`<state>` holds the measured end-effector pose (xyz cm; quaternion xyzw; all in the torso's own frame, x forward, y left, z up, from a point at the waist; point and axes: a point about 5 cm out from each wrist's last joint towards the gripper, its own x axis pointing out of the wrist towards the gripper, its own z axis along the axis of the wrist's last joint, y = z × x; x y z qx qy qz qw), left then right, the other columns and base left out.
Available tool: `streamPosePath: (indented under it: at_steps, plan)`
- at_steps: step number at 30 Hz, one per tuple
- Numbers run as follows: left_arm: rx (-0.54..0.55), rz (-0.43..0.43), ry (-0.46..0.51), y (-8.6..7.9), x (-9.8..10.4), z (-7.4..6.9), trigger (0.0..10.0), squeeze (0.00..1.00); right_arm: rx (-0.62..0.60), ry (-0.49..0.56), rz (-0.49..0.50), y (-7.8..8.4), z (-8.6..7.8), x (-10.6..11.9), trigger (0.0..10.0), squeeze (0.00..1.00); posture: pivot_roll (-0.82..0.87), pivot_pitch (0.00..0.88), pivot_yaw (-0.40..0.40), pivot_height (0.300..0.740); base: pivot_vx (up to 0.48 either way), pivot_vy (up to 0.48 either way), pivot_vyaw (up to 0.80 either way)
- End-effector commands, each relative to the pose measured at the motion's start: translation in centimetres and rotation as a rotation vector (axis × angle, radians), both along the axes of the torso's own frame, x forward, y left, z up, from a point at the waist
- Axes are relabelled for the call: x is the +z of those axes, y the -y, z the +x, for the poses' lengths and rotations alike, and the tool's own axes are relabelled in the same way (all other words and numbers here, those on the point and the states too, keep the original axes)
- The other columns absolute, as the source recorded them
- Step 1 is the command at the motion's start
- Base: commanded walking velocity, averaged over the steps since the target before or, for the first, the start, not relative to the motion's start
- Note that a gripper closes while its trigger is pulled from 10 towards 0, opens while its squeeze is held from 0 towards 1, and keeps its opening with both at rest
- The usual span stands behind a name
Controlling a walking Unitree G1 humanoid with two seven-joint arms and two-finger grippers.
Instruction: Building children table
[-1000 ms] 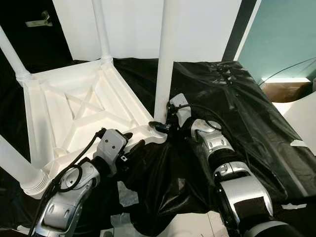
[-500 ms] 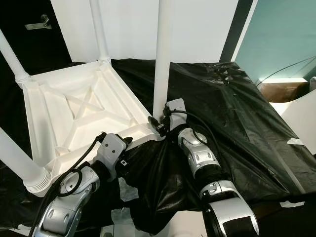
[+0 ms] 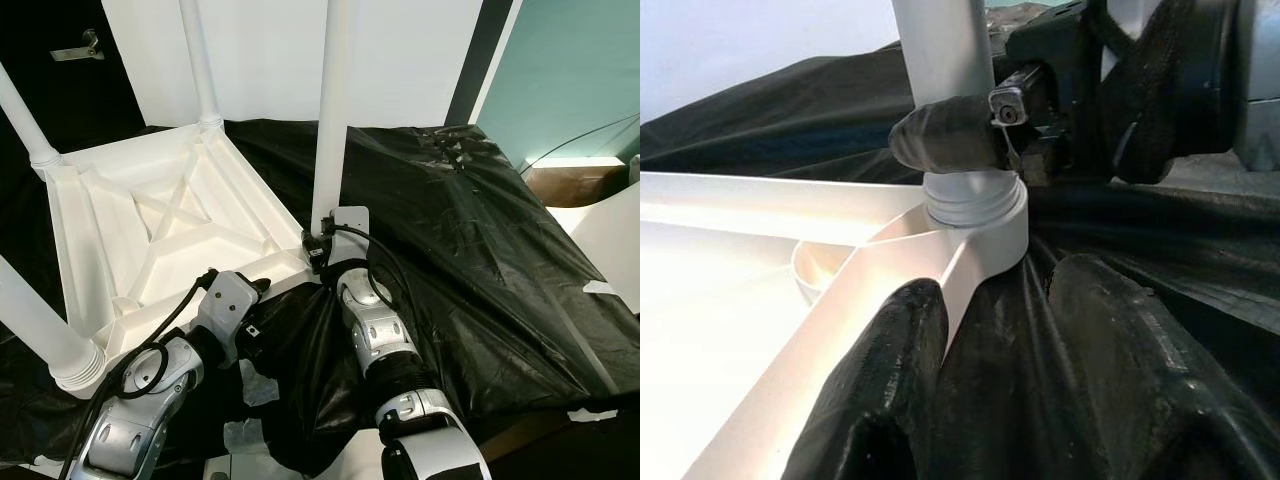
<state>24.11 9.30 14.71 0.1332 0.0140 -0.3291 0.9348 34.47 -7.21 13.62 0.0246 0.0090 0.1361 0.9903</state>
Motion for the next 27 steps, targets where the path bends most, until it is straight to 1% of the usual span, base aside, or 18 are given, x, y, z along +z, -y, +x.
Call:
streamPosePath:
  at_steps: [1,3,4,8,9,10,11,12,15,16,17,18,20,21,22,24,26,27]
  plan:
    - [0.014,0.001,0.004,0.1,0.1,-0.1,10.0,0.0,-0.009,-0.057,0.036,0.4,-0.4,-1.2,10.0,0.82,0.12,0.0,-0.056,0.74,0.0,0.0,0.0]
    - [0.014,0.002,0.004,0.0,0.1,-0.1,10.0,0.0,-0.011,-0.05,0.043,0.5,-0.4,-1.0,10.0,0.82,0.12,0.0,-0.056,0.74,0.0,0.0,0.0]
    - [0.014,0.002,0.004,0.0,0.1,-0.1,10.0,0.0,-0.001,-0.03,0.066,0.9,-0.3,-0.7,10.0,1.0,0.12,0.0,-0.054,0.74,0.0,0.0,0.0]
    - [0.012,0.003,0.003,0.1,0.0,-0.1,10.0,0.0,0.021,-0.011,0.072,1.2,-0.4,-0.4,10.0,1.0,0.12,0.0,-0.055,0.74,0.0,0.0,0.0]
    - [0.012,0.003,0.003,0.1,0.0,-0.1,10.0,0.0,0.032,-0.002,0.071,1.5,-0.5,-0.3,10.0,1.0,0.12,0.0,-0.055,0.74,0.0,0.0,0.0]
    - [0.011,0.001,0.002,0.1,0.0,-0.2,10.0,0.0,0.065,0.01,0.071,2.1,-0.6,-0.3,10.0,1.0,0.12,0.0,-0.058,0.74,0.0,0.0,0.0]
    - [0.011,0.001,0.002,0.1,0.0,-0.2,10.0,0.0,0.065,0.01,0.071,2.1,-0.6,-0.3,10.0,1.0,0.12,0.0,-0.058,0.74,0.0,0.0,0.0]
    - [0.012,0.0,0.001,0.2,0.0,-0.2,10.0,0.0,0.109,0.022,0.07,2.9,-0.6,-0.2,10.0,1.0,0.12,0.003,-0.059,0.74,0.0,0.0,0.0]
    - [0.012,-0.002,0.0,0.2,0.0,-0.2,10.0,0.0,0.14,0.029,0.07,3.5,-0.7,-0.2,10.0,1.0,0.12,0.006,-0.059,0.74,0.0,0.0,0.0]
    - [0.013,-0.003,-0.001,0.2,-0.1,-0.3,10.0,0.0,0.205,0.029,0.067,4.4,-0.6,-0.2,10.0,0.0,0.12,0.011,-0.059,0.74,0.0,0.0,0.0]
    - [0.013,-0.003,-0.001,0.2,-0.1,-0.3,10.0,0.0,0.205,0.029,0.067,4.4,-0.6,-0.2,10.0,0.0,0.12,0.011,-0.059,0.74,0.0,0.0,0.0]
    - [0.013,-0.004,-0.003,0.3,-0.1,-0.3,10.0,0.0,0.259,0.014,0.064,5.0,-0.5,-0.4,10.0,0.0,0.12,0.012,-0.06,0.74,0.0,0.0,0.0]
    - [0.013,-0.004,-0.003,0.3,-0.1,-0.3,10.0,0.0,0.259,0.014,0.064,5.0,-0.5,-0.4,10.0,0.0,0.12,0.012,-0.06,0.74,0.0,0.0,0.0]
    - [0.014,-0.005,-0.003,0.2,-0.1,-0.3,10.0,0.0,0.306,0.012,0.051,5.4,-0.4,-0.4,10.0,0.0,0.12,0.01,-0.06,0.74,0.0,0.0,0.0]
    - [0.019,-0.007,-0.002,0.2,0.0,-0.3,10.0,0.0,0.393,0.007,0.024,5.8,-0.1,-0.3,10.0,0.0,0.12,0.01,-0.058,0.74,0.0,0.0,0.0]
    - [0.026,-0.008,0.003,0.1,0.0,-0.1,10.0,0.0,0.507,-0.004,-0.021,6.2,0.5,0.0,10.0,0.0,0.12,0.009,-0.054,0.74,0.0,0.0,0.0]
    - [0.026,-0.008,0.003,0.1,0.0,-0.1,10.0,0.0,0.507,-0.004,-0.021,6.2,0.5,0.0,10.0,0.0,0.12,0.009,-0.054,0.74,0.0,0.0,0.0]
    - [0.028,-0.008,0.005,0.0,0.1,-0.1,10.0,0.0,0.553,-0.016,-0.046,6.2,0.8,0.2,10.0,0.0,0.12,0.007,-0.054,0.74,0.0,0.0,0.0]
